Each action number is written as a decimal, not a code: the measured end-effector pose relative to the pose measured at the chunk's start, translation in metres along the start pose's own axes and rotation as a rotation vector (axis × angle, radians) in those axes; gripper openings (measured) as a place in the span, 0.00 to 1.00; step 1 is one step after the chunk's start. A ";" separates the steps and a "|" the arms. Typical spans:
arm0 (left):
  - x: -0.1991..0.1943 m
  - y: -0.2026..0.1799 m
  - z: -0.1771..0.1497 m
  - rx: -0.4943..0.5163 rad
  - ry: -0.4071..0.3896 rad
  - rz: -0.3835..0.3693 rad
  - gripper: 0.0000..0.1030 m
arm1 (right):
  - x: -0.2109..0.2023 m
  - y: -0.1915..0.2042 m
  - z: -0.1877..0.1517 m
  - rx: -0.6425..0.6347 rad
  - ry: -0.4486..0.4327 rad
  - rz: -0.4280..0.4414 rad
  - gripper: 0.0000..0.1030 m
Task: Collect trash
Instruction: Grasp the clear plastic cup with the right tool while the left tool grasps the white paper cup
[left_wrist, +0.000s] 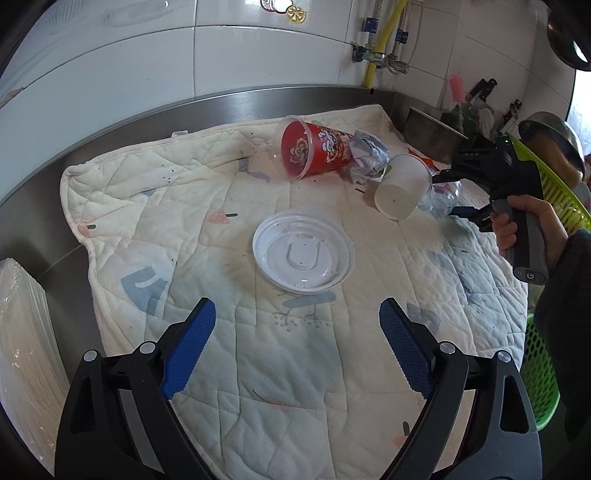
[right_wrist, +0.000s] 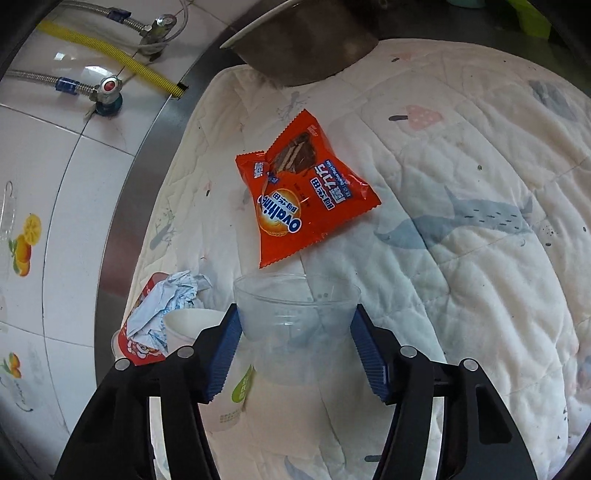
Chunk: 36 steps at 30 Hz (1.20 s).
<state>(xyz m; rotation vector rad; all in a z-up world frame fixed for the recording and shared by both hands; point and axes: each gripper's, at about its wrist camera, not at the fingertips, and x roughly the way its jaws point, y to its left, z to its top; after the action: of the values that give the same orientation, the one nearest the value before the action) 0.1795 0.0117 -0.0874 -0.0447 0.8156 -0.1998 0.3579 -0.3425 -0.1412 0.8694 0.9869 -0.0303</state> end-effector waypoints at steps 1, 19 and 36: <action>0.000 -0.002 0.003 0.003 -0.003 -0.003 0.86 | -0.001 0.000 0.000 -0.009 -0.001 0.001 0.56; 0.053 -0.105 0.080 0.236 -0.028 -0.118 0.82 | -0.125 -0.012 -0.041 -0.387 -0.116 -0.033 0.55; 0.157 -0.154 0.120 0.331 0.093 -0.053 0.76 | -0.219 -0.104 -0.125 -0.566 -0.223 -0.186 0.55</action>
<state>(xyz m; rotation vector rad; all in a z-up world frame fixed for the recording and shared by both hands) 0.3471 -0.1739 -0.0995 0.2565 0.8659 -0.3873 0.1011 -0.4074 -0.0763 0.2475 0.8027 -0.0046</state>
